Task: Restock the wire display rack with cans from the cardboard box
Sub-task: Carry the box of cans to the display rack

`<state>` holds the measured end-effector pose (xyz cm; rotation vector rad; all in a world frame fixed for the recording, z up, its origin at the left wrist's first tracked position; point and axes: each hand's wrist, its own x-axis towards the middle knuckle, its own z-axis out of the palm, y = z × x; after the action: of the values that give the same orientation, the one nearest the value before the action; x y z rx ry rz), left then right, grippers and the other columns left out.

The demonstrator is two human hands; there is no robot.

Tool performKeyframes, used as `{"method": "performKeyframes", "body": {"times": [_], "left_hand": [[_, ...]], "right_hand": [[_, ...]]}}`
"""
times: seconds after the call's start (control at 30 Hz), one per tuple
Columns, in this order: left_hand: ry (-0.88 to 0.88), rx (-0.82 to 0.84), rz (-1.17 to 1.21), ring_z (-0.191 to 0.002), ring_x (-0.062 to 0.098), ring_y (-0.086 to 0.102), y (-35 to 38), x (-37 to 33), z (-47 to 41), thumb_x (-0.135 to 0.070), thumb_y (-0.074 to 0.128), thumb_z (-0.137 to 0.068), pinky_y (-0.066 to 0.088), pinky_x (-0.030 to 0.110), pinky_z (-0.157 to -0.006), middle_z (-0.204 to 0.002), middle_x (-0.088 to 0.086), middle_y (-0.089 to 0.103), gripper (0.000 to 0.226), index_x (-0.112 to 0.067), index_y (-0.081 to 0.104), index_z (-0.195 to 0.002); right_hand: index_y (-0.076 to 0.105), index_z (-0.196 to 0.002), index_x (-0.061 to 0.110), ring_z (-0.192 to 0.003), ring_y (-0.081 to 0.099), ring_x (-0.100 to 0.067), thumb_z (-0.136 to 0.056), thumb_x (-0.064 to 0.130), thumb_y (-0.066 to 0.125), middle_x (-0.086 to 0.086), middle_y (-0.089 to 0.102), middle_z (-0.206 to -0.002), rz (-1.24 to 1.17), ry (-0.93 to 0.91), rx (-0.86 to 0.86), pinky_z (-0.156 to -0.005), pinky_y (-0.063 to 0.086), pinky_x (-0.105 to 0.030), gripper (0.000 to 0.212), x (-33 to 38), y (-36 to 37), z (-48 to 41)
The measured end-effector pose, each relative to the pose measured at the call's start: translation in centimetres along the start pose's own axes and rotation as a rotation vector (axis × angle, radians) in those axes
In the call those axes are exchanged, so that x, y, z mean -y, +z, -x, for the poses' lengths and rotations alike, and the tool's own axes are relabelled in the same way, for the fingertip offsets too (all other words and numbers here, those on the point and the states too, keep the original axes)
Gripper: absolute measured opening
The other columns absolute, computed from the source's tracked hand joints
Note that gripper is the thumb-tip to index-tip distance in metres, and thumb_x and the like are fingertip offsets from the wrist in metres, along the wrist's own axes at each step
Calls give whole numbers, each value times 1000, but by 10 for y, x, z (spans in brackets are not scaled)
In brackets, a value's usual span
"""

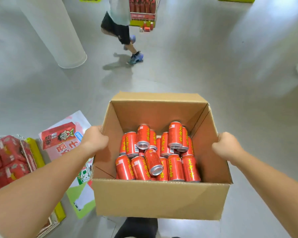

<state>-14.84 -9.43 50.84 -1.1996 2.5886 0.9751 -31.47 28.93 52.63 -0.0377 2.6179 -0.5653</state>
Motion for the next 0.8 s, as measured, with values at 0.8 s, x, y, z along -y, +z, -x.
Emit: {"method": "performKeyframes", "body": {"times": [0.8], "left_hand": [[-151, -112, 73, -69, 31, 60, -177, -106, -459, 5, 52, -80, 43, 30, -51, -76, 12, 65, 19, -10, 62, -74]], "right_hand": [[39, -62, 7, -53, 37, -25, -77, -7, 45, -8, 41, -60, 2, -109, 79, -48, 27, -24, 21, 375, -39, -409]]}}
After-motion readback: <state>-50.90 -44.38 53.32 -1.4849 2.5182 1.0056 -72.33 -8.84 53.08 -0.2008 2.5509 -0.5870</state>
